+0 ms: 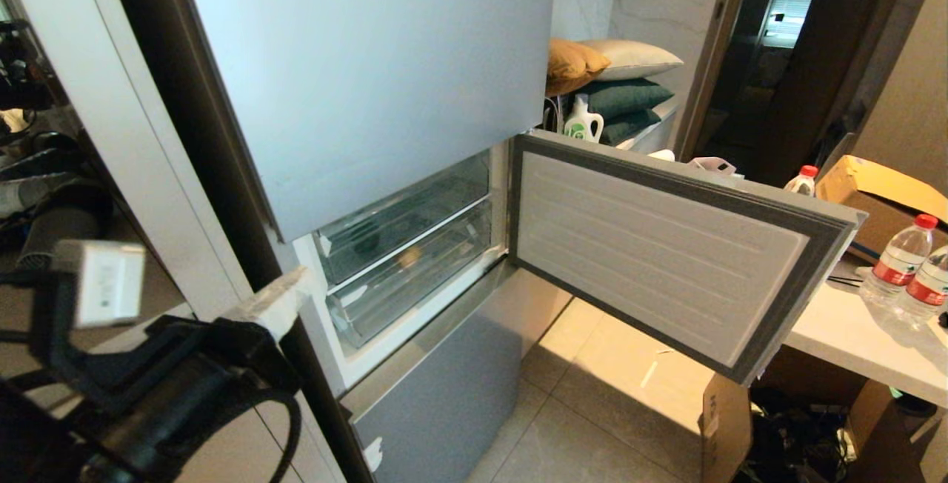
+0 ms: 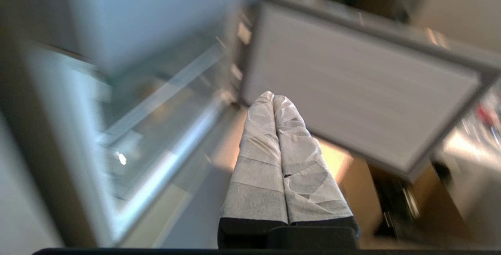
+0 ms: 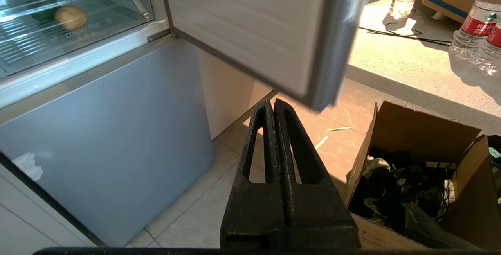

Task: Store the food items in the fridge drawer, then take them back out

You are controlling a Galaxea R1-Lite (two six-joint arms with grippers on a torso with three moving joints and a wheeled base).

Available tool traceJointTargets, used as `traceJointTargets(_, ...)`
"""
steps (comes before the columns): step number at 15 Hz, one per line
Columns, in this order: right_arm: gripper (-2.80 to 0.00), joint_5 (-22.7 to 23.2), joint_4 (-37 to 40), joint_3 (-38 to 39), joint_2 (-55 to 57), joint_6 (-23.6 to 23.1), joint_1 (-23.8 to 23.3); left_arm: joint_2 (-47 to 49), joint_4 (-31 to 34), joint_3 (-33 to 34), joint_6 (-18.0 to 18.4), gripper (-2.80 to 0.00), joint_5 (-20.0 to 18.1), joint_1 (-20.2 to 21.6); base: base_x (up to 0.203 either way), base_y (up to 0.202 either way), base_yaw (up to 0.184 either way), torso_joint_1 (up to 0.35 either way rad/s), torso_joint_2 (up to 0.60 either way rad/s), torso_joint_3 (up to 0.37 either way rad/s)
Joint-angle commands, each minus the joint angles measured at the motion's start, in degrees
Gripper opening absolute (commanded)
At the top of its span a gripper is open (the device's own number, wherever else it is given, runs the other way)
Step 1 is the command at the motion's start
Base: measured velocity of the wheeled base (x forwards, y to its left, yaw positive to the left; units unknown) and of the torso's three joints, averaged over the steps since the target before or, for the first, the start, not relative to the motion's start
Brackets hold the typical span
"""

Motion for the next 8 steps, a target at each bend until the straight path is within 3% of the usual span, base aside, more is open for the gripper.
traceJointTargets(1,-2.8,0.0,0.0,0.0,0.1,0.0,0.0,-13.2,4.3,0.1,0.1,-2.8,5.5,2.2,0.0,0.0,0.0,0.0,0.0,0.0)
traceJointTargets(3,-2.8,0.0,0.0,0.0,0.1,0.0,0.0,-21.2,12.7,0.0,0.1,-2.8,7.7,10.0,0.0,0.0,0.0,0.0,0.0,0.0)
traceJointTargets(5,-2.8,0.0,0.0,0.0,0.1,0.0,0.0,-29.4,22.8,-0.2,0.1,-2.8,8.0,23.0,0.0,0.0,0.0,0.0,0.0,0.0)
traceJointTargets(6,-2.8,0.0,0.0,0.0,0.1,0.0,0.0,-34.5,28.8,-0.3,0.2,-2.8,6.8,28.4,0.0,0.0,0.0,0.0,0.0,0.0)
traceJointTargets(8,-2.8,0.0,0.0,0.0,0.1,0.0,0.0,-43.6,42.3,-0.3,1.1,-2.8,2.8,33.7,0.0,0.0,0.0,0.0,0.0,0.0)
